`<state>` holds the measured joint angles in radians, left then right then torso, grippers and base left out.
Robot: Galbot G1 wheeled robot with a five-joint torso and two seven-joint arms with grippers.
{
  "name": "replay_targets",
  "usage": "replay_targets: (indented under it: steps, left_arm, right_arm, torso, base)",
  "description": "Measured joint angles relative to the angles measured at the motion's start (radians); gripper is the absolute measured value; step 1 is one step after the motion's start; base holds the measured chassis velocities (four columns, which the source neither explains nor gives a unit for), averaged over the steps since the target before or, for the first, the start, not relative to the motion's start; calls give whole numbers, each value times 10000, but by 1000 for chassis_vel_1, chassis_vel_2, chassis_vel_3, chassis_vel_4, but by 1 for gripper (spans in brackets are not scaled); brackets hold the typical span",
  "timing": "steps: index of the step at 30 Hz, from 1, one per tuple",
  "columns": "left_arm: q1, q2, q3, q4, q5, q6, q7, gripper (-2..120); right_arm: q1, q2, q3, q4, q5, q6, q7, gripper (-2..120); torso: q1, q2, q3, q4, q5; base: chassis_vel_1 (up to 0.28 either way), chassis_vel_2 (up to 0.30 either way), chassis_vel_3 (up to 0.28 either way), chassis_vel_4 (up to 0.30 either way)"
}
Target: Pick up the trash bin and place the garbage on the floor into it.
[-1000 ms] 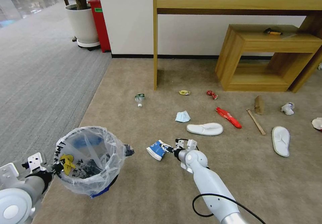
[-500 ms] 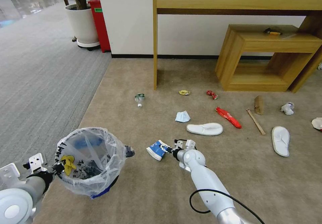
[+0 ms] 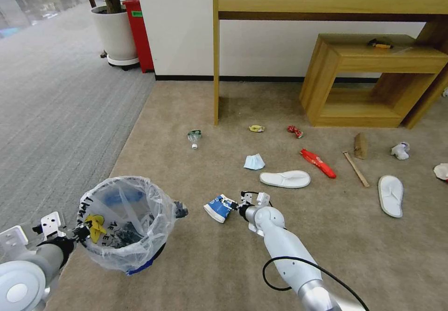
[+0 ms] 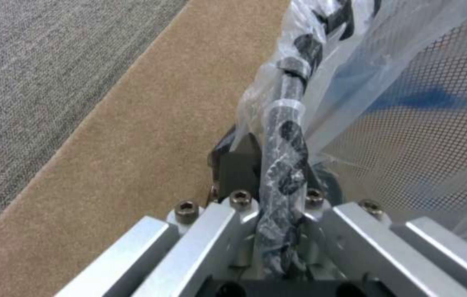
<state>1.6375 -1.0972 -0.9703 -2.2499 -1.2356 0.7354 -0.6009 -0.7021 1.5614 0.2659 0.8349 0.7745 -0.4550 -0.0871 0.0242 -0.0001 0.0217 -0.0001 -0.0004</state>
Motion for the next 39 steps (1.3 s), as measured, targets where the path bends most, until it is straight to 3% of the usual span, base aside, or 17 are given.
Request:
replay_targets:
  steps: [18, 21, 24, 25, 26, 33, 36, 39]
  left_arm:
    - [45, -39, -19, -12, 149, 0, 270, 0]
    - [48, -23, -29, -12, 143, 0, 301, 0]
    - [53, -21, -12, -23, 146, 0, 313, 0]
    - [57, -20, 28, -46, 149, 0, 340, 0]
    - [57, -20, 28, -46, 149, 0, 340, 0]
    - [129, -47, 66, -117, 221, 0, 393, 0]
    - [163, -52, 51, -139, 236, 0, 411, 0]
    - [214, -53, 3, -154, 281, 0, 464, 0]
  right_arm:
    - [110, 26, 132, -622, -662, 567, -1295, 97]
    - [100, 31, 150, -693, -710, 612, -1359, 82]
    - [124, 57, 184, -779, -749, 643, -1381, 78]
    - [147, 87, 221, -853, -783, 689, -1386, 68]
    - [147, 87, 221, -853, -783, 689, -1386, 68]
    - [226, 146, 364, -1104, -945, 786, -1475, 39]
    - [244, 161, 421, -1174, -1005, 805, -1506, 35]
    - [145, 130, 476, -985, -1138, 855, -1527, 22]
  torso:
    - [0, 0, 0, 0, 0]
    - [0, 0, 0, 0, 0]
    - [0, 0, 0, 0, 0]
    - [-1, 0, 0, 0, 0]
    - [-1, 0, 0, 0, 0]
    - [0, 0, 0, 0, 0]
    - [-1, 0, 0, 0, 0]
    - [-1, 0, 0, 2, 0]
  base:
    - [0, 0, 0, 0]
    - [0, 0, 0, 0]
    - [0, 0, 0, 0]
    - [0, 0, 0, 0]
    - [0, 0, 0, 0]
    - [0, 0, 0, 0]
    - [0, 0, 0, 0]
    - [0, 0, 0, 0]
